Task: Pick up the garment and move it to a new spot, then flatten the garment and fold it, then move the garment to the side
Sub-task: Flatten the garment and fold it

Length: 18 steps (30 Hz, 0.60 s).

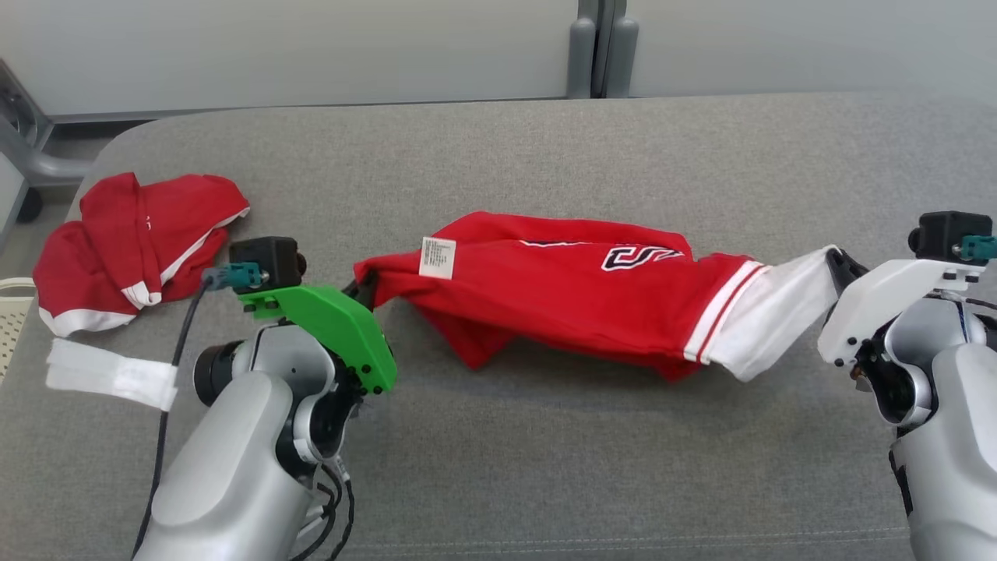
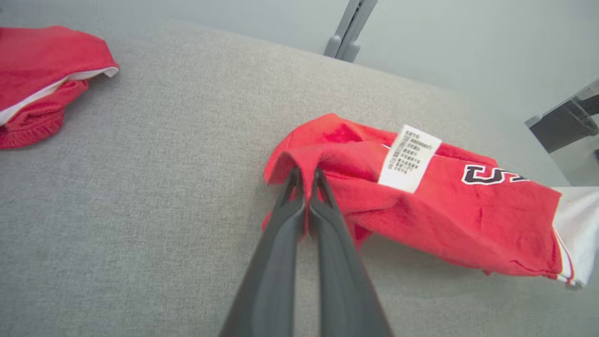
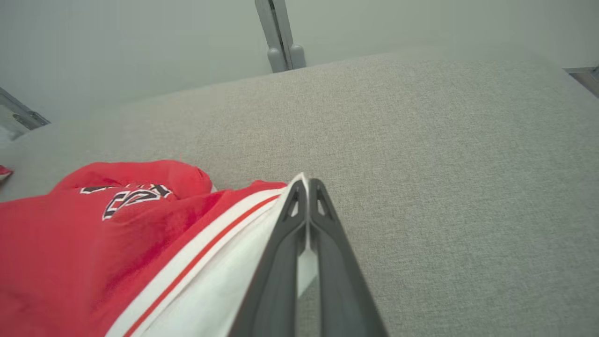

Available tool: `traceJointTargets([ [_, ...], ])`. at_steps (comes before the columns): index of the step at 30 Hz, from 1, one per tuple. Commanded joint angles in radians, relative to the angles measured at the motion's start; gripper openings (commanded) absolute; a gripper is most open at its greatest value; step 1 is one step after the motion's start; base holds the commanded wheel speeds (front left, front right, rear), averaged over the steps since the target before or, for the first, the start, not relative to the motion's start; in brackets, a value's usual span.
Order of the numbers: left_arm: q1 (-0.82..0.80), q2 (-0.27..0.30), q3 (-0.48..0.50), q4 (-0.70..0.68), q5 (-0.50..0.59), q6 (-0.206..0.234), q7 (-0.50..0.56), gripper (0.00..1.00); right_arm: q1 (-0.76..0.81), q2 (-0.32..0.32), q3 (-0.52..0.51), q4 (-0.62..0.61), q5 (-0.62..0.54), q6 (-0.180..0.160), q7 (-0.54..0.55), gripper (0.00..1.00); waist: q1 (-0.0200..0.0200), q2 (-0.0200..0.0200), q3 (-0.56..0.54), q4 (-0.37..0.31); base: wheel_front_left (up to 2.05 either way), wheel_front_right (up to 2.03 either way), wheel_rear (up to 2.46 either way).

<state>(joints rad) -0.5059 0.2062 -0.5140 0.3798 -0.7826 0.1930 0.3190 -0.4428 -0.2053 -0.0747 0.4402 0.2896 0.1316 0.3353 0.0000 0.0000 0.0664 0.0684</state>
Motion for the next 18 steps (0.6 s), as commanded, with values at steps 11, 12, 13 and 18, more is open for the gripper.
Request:
traceJointTargets([
  [11, -0.076, -0.031, 0.127, -0.037, -0.071, -0.055, -0.177, 0.0, -0.053, 0.105, -0.077, -0.118, 0.273, -0.001, 0.015, 0.0, 0.0, 0.0, -0.043, -0.039, 0.0, 0.0, 0.0],
  [12, -0.094, -0.028, 0.129, -0.03, -0.064, -0.058, -0.18, 0.0, -0.069, 0.111, -0.077, -0.12, 0.291, -0.001, 0.013, 0.0, 0.0, 0.0, -0.039, -0.043, 0.0, 0.0, 0.0],
  [13, -0.112, -0.027, 0.134, -0.023, -0.063, -0.062, -0.186, 0.0, -0.085, 0.116, -0.072, -0.122, 0.301, -0.001, 0.013, 0.0, 0.0, 0.0, -0.038, -0.046, 0.0, 0.0, 0.0],
  [18, -0.215, -0.031, 0.146, 0.014, -0.051, -0.073, -0.208, 0.0, -0.171, 0.126, -0.045, -0.133, 0.344, -0.001, 0.008, 0.0, 0.0, 0.0, -0.047, -0.062, 0.0, 0.0, 0.0],
])
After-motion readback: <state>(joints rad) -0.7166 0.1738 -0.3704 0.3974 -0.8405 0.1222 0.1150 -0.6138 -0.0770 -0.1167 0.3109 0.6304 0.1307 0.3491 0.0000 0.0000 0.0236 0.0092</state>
